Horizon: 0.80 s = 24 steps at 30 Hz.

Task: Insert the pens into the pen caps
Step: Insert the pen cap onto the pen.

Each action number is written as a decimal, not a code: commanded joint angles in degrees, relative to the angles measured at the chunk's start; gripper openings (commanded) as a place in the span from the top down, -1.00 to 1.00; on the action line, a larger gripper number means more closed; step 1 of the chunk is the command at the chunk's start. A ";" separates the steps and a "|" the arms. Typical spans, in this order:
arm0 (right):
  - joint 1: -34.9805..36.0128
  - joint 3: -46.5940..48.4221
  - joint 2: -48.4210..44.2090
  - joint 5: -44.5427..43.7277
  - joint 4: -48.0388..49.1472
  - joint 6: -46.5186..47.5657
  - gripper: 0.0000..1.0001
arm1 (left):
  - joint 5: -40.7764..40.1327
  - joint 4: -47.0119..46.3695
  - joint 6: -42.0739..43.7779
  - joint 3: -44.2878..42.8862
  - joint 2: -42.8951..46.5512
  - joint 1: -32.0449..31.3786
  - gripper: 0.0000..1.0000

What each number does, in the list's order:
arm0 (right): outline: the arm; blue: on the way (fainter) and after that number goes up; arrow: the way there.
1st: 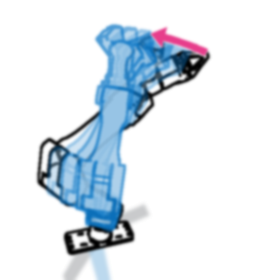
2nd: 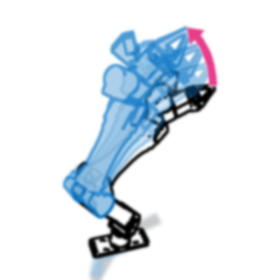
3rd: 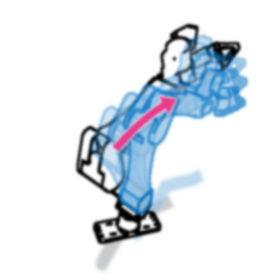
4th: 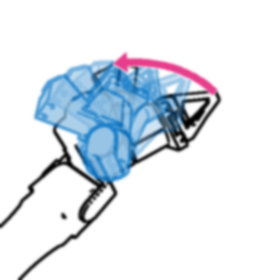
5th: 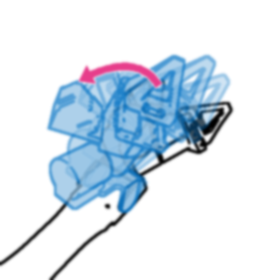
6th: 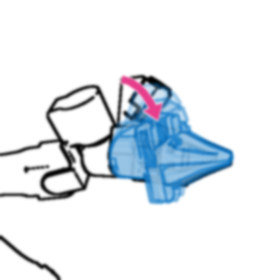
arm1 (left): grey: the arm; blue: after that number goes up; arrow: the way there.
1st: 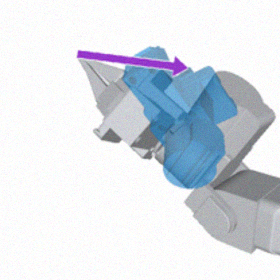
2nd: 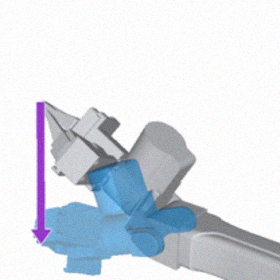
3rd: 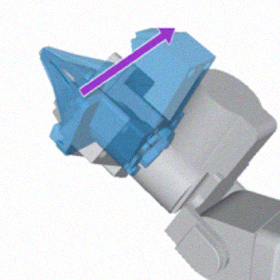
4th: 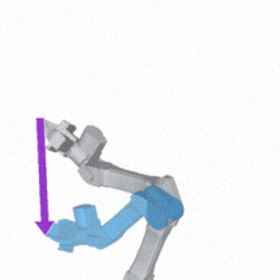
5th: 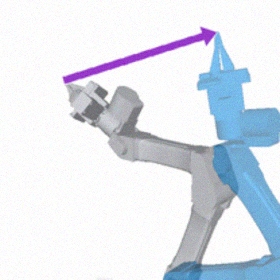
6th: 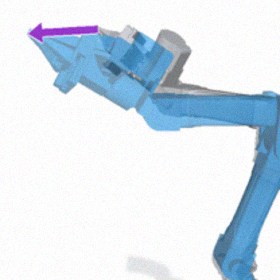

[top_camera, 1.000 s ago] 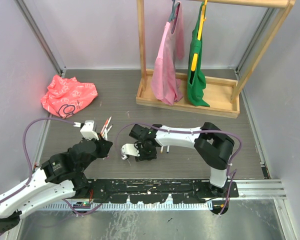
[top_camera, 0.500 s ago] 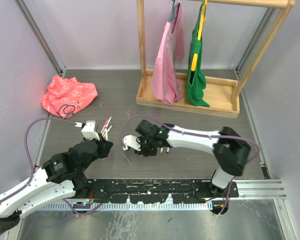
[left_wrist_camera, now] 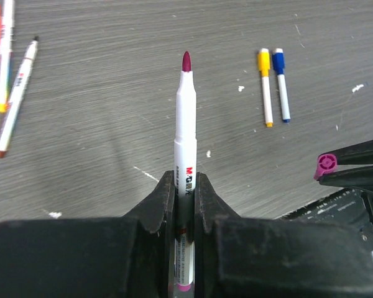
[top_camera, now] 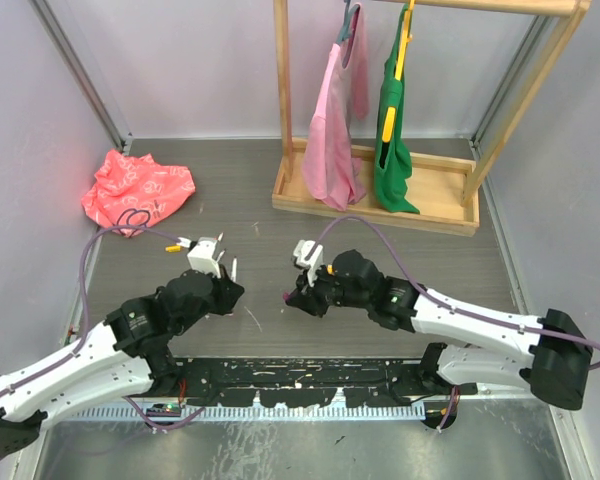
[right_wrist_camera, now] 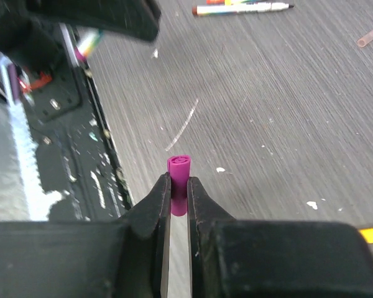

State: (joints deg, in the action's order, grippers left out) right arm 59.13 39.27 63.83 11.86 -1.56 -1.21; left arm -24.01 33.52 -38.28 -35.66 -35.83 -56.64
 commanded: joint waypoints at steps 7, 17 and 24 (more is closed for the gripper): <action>0.05 -4.03 -13.19 -15.23 10.47 -31.63 1.00 | 20.45 -17.18 9.44 -4.38 -7.58 0.09 1.00; 0.03 -13.03 -22.76 -31.31 24.98 -44.50 1.00 | 30.79 -24.77 10.19 -6.47 -12.34 0.00 1.00; 0.04 -18.09 -23.82 -34.47 37.56 -47.57 1.00 | 36.04 -26.36 11.09 -7.78 -14.42 0.04 1.00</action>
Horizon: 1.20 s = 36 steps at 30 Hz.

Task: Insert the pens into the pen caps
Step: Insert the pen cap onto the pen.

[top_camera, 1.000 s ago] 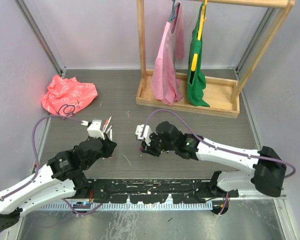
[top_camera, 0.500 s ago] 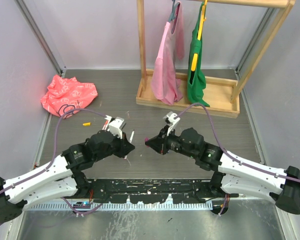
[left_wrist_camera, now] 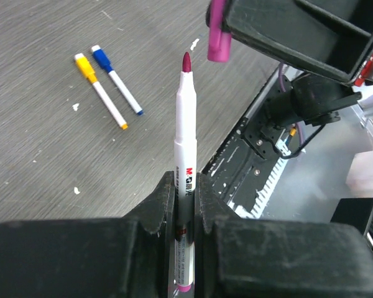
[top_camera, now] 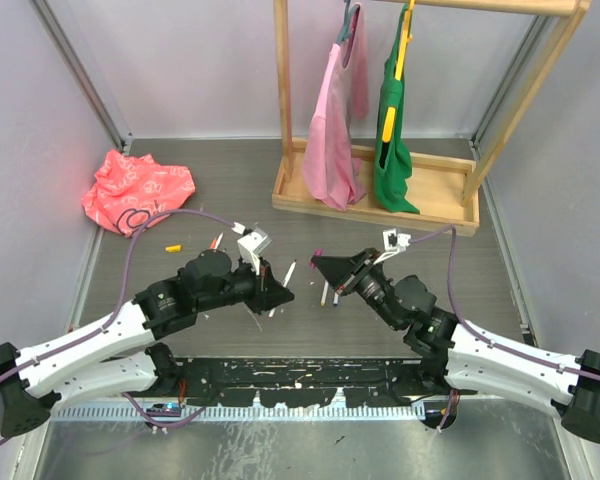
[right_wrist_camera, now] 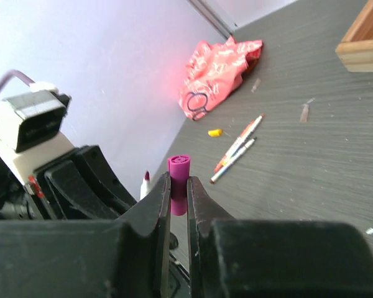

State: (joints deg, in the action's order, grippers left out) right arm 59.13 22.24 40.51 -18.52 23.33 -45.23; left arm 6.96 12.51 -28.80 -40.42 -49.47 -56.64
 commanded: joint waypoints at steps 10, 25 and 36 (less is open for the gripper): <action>0.03 -3.55 1.25 -2.66 23.26 -5.14 1.00 | 7.93 -5.13 2.23 -3.36 -1.56 -0.03 1.00; 0.02 -3.17 3.71 -0.11 23.07 -5.99 1.00 | 8.55 -5.05 2.61 -3.78 -1.57 0.02 1.00; 0.04 -2.91 5.19 1.71 22.72 -6.33 1.00 | 7.64 -4.97 2.67 -3.99 -1.50 -0.07 1.00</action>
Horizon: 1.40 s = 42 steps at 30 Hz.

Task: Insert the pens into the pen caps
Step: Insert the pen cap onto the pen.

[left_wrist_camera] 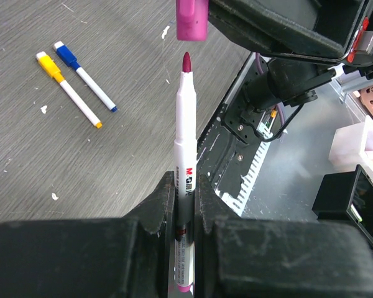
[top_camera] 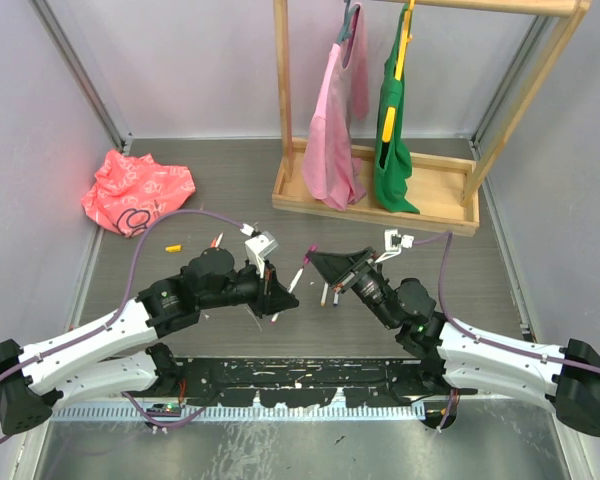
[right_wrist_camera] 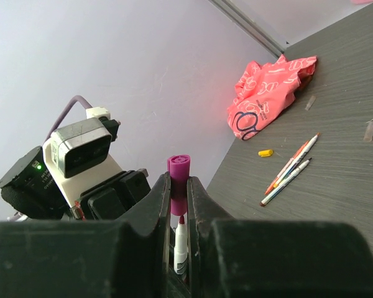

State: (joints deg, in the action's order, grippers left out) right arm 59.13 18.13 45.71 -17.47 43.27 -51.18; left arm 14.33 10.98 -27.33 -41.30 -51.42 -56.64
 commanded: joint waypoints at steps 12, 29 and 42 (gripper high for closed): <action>0.08 1.24 0.45 1.93 1.91 -0.57 1.00 | -0.62 -3.42 1.23 -3.22 0.27 0.04 1.00; 0.08 1.96 4.86 8.23 3.31 -2.40 1.00 | -3.10 -3.76 0.89 -3.34 0.56 0.01 1.00; 0.08 3.75 10.28 13.69 5.93 -4.03 0.85 | -12.51 -4.07 0.82 -6.10 1.97 -0.05 1.00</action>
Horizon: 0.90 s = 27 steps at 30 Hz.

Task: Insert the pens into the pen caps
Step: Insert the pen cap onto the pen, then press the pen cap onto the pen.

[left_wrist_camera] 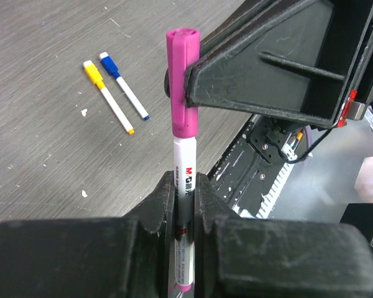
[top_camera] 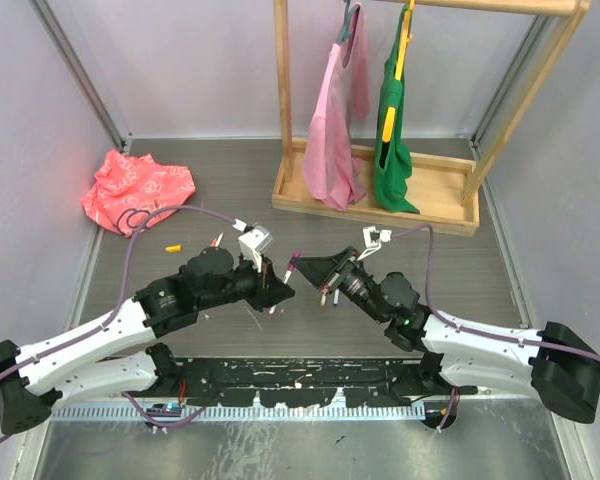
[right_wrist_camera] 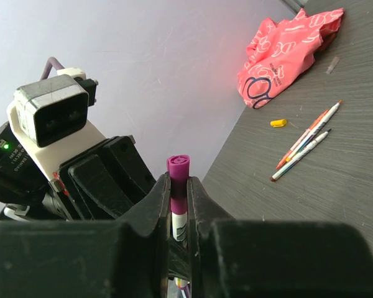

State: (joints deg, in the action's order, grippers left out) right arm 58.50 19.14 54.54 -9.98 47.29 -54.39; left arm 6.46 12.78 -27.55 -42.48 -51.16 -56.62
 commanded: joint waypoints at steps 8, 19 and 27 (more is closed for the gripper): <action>0.65 3.32 -2.91 2.60 -3.40 1.80 0.26 | -6.38 -2.70 3.87 -7.39 2.38 -0.06 1.00; 0.68 8.06 -16.90 -12.67 -23.64 11.14 -0.01 | 1.02 -2.25 2.52 -6.36 2.67 -0.03 1.00; 0.72 11.88 -14.98 -11.02 -22.89 11.99 -0.11 | 6.81 -4.69 2.11 -5.94 1.15 -0.06 1.00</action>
State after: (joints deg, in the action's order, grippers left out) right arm 59.13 27.44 38.50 -20.12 23.64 -43.97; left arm 9.47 12.58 -25.06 -47.86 -49.84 -56.66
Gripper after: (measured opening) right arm 0.534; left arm 0.082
